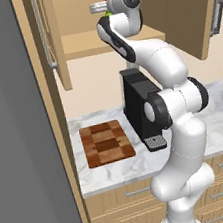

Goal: Grab the spray bottle from the cabinet, then place it next to the cutting board for sanitizing. Then grab the dish brush from the countertop next to the sink and place it next to the cutting board.

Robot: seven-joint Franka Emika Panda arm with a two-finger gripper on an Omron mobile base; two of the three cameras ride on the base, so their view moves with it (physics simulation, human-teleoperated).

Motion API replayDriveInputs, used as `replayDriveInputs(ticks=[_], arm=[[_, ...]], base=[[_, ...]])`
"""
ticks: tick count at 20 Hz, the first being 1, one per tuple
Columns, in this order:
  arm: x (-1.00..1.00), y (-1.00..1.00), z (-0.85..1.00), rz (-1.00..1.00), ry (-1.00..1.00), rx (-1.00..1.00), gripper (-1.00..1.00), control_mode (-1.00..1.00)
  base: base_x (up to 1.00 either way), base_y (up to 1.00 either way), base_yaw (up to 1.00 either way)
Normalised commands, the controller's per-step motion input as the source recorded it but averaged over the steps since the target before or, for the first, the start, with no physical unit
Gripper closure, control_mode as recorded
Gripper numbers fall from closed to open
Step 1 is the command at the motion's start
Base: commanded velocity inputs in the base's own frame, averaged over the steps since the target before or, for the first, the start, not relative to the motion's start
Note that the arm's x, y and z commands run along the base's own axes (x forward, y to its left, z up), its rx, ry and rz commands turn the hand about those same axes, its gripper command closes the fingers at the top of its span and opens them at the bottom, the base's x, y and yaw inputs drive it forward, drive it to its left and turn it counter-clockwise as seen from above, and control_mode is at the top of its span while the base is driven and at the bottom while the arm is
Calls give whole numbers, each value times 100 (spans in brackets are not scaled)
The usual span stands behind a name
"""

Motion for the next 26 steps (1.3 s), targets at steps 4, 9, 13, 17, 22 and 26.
replayDriveInputs(ticks=[4, 9, 13, 17, 22, 26], arm=[[0, 9, 0, 0, 0, 0, 100, -100], [0, 3, -3, 0, 0, 3, 100, -100], [-36, 0, -2, -1, -1, 8, 100, -100], [-91, 0, -2, -5, -7, 9, 100, -100], [-100, 0, -21, -5, -13, 11, 100, -100], [-100, 0, -42, -5, -26, 16, 100, -100]], base=[[0, 0, 0], [0, 0, 0], [0, 0, 0], [0, 0, 0], [0, 0, 0], [0, 0, 0]])
